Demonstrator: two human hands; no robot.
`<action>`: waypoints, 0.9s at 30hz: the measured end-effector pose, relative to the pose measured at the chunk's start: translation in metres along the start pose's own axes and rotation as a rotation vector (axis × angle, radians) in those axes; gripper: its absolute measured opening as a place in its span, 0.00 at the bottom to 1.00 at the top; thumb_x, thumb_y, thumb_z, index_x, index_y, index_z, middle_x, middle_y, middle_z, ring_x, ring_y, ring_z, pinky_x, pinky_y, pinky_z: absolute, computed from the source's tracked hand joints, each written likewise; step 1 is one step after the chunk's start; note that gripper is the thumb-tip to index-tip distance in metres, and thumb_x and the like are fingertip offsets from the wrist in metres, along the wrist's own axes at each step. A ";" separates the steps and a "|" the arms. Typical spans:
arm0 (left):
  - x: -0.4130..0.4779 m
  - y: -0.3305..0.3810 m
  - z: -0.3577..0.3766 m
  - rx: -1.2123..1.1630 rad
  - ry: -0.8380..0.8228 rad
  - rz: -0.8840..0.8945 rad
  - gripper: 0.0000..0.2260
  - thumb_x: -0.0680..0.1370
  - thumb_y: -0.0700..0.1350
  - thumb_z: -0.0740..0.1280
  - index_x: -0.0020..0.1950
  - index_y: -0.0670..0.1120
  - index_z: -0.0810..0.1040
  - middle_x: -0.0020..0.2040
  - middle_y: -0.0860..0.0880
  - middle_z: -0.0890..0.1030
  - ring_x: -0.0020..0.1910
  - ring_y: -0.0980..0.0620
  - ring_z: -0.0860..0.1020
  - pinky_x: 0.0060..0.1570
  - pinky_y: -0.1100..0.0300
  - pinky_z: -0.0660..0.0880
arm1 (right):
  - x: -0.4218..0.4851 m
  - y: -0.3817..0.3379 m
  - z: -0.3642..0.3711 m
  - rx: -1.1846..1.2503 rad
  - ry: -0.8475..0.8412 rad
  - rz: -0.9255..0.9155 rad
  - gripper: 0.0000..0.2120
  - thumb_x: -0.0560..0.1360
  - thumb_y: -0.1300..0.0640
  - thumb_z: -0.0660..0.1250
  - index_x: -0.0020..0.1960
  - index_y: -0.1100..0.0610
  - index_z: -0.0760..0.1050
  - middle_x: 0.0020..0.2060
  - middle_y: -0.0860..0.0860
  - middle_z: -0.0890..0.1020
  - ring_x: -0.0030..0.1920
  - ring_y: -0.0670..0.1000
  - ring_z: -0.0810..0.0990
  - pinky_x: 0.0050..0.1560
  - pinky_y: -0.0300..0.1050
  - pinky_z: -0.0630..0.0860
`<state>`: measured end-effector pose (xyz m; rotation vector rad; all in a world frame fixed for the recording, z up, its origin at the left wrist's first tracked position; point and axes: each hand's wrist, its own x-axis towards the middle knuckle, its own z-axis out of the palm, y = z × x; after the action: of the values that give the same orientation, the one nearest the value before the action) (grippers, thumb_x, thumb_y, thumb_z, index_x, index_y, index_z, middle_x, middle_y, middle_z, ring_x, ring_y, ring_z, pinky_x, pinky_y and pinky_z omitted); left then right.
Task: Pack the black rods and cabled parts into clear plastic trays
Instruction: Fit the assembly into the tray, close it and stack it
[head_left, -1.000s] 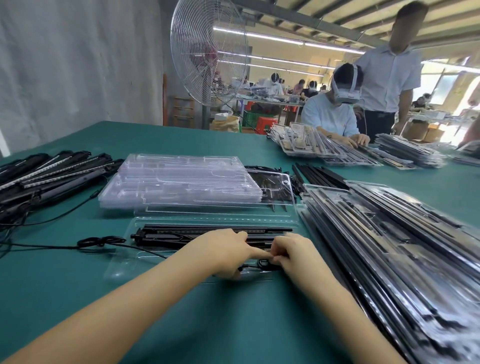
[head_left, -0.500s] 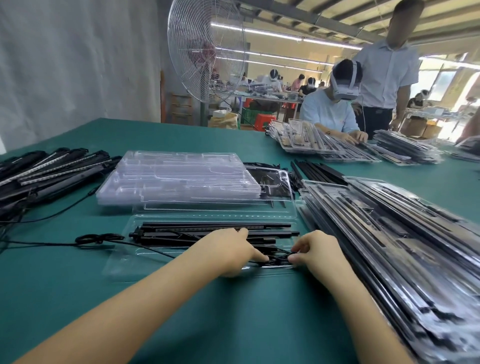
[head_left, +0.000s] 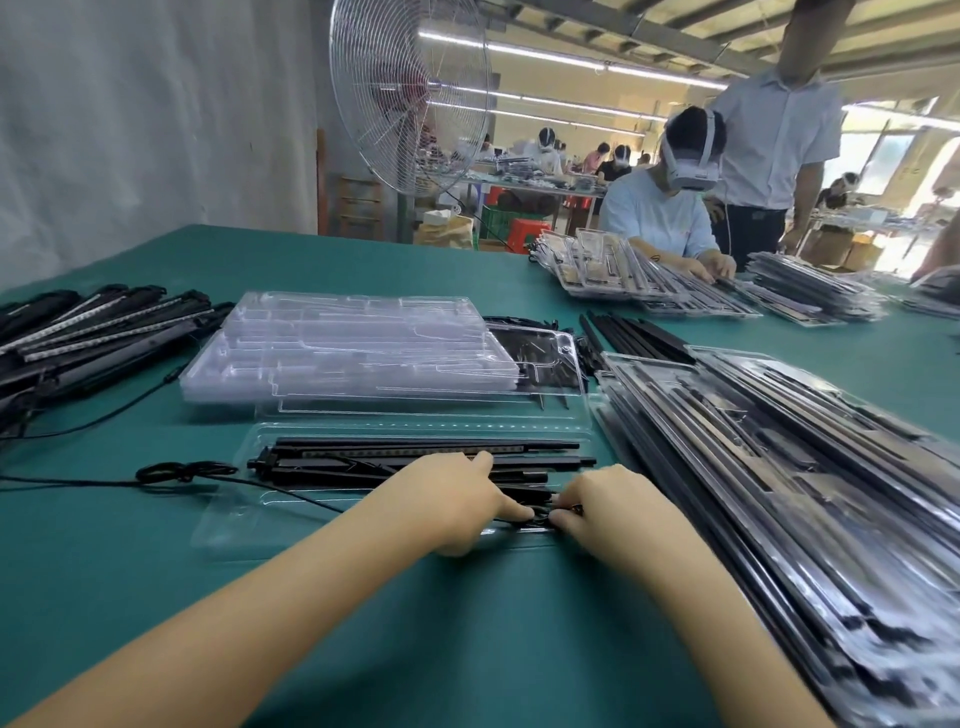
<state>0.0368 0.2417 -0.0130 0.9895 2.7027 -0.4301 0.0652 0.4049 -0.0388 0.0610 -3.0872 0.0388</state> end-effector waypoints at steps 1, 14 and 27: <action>-0.001 0.001 0.001 0.003 0.006 -0.001 0.30 0.80 0.39 0.56 0.74 0.68 0.53 0.65 0.43 0.63 0.40 0.48 0.65 0.32 0.57 0.63 | 0.002 -0.003 -0.003 -0.023 -0.028 0.013 0.12 0.76 0.48 0.63 0.54 0.52 0.80 0.50 0.54 0.81 0.51 0.57 0.79 0.44 0.43 0.72; 0.003 0.000 0.058 0.031 0.393 -0.027 0.20 0.82 0.59 0.48 0.74 0.64 0.53 0.66 0.43 0.64 0.56 0.46 0.68 0.52 0.53 0.61 | 0.047 0.009 -0.027 0.115 -0.438 0.235 0.25 0.63 0.42 0.77 0.45 0.59 0.71 0.42 0.53 0.78 0.42 0.52 0.77 0.43 0.42 0.74; 0.006 -0.005 0.063 -0.016 0.404 -0.015 0.19 0.83 0.51 0.49 0.71 0.67 0.49 0.67 0.40 0.60 0.59 0.40 0.66 0.51 0.48 0.65 | 0.101 0.017 -0.074 0.613 -0.182 0.089 0.15 0.76 0.51 0.67 0.53 0.62 0.74 0.38 0.53 0.80 0.31 0.50 0.77 0.23 0.38 0.72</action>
<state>0.0363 0.2197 -0.0728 1.1596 3.0625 -0.2282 -0.0328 0.4196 0.0399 -0.0512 -3.1169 1.0283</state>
